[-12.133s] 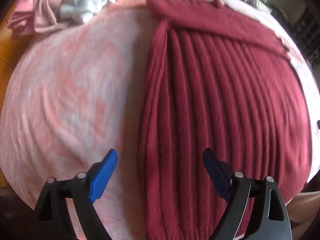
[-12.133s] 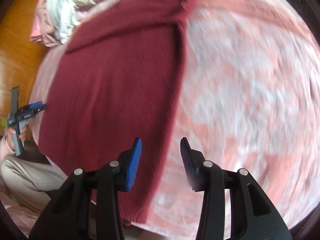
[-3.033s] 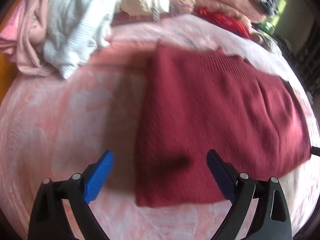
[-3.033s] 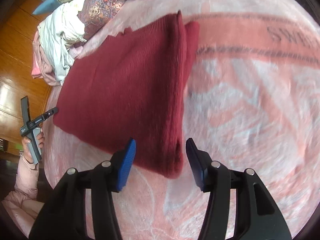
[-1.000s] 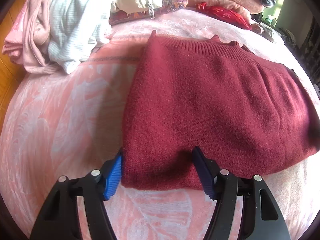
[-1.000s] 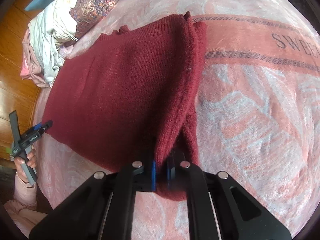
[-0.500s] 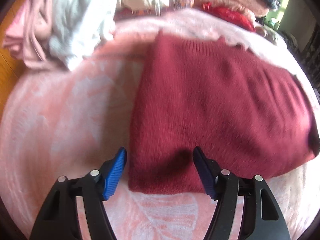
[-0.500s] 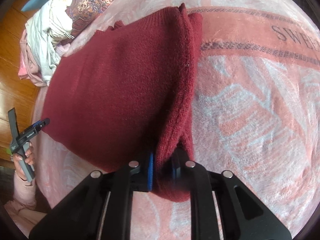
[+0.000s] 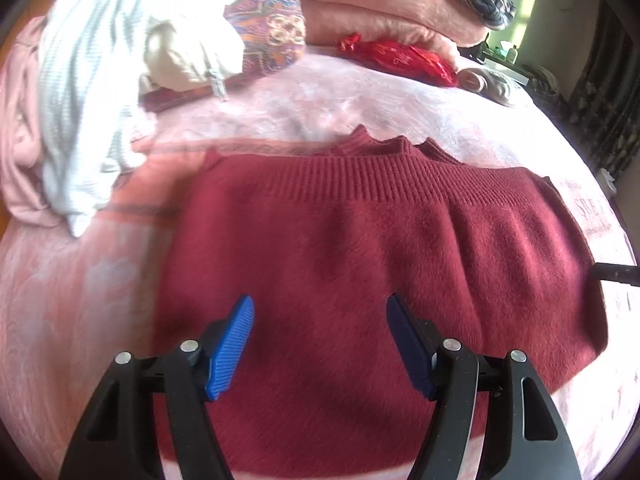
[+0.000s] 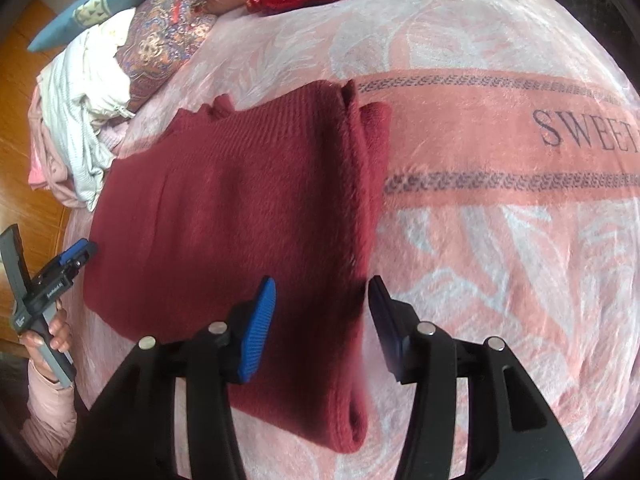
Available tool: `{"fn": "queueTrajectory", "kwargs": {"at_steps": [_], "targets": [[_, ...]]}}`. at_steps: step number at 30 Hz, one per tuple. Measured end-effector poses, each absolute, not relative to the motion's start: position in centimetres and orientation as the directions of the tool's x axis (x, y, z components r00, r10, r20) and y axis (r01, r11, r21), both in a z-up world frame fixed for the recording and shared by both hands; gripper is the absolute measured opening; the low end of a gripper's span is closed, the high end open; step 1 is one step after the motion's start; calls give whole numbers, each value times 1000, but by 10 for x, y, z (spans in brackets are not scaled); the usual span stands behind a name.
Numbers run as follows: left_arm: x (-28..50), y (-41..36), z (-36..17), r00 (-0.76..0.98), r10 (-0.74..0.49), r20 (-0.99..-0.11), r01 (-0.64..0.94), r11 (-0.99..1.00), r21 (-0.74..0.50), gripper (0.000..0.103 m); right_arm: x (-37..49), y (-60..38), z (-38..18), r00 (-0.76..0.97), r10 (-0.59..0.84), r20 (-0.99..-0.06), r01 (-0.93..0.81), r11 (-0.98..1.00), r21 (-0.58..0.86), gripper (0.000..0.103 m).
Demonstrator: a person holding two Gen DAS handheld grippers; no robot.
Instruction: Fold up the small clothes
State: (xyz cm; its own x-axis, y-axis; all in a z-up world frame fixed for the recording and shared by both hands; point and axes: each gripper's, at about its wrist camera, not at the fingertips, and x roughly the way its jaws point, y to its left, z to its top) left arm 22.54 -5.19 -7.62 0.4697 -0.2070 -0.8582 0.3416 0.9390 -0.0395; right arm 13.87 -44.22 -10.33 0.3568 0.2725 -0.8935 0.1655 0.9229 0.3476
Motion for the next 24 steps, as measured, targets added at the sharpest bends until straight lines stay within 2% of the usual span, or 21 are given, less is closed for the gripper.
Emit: {"fn": "queueTrajectory", "kwargs": {"at_steps": [4,5,6,10,13,14,15,24], "targets": [[236,-58,-91,438,-212,-874,338,939,-59,69,149,-458,-116,342,278,-898,210,908,362,52],[238,-59,-94,426,-215,-879,337,939,-67,69,150,-460,-119,336,275,-901,217,908,359,54],[240,-58,-99,415,-216,-884,334,940,-73,69,152,-464,-125,327,286,-901,223,903,368,61],[238,-58,-108,413,-210,-886,338,939,-65,69,152,-474,-140,319,340,-885,236,875,422,63],[235,-59,-108,425,-203,-882,345,937,-49,69,149,-478,-143,333,377,-864,225,858,461,57],[234,-59,-108,427,-202,-881,348,937,-46,69,148,-479,-144,340,405,-849,218,844,490,46],[233,-59,-109,429,-202,-880,350,936,-44,69,146,-479,-144,345,459,-819,206,814,543,21],[233,-56,-108,429,-218,-877,353,934,-59,69,147,-477,-146,353,468,-810,236,794,561,19]]}}
